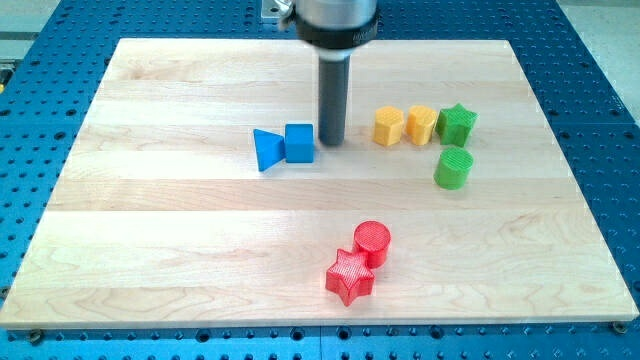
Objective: Push the green star into the green circle
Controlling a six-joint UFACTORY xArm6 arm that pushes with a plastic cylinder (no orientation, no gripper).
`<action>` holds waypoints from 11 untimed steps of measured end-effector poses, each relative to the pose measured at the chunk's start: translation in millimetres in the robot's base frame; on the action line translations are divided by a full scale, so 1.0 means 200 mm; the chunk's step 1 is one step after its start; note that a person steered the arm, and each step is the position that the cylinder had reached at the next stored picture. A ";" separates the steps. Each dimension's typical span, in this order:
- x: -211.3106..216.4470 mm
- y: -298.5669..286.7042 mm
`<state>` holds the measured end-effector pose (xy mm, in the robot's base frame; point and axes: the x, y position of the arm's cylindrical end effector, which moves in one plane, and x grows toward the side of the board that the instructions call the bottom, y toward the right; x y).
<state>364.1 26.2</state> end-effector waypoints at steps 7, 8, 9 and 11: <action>0.42 0.86; 0.42 0.86; 0.42 0.86; 0.58 0.93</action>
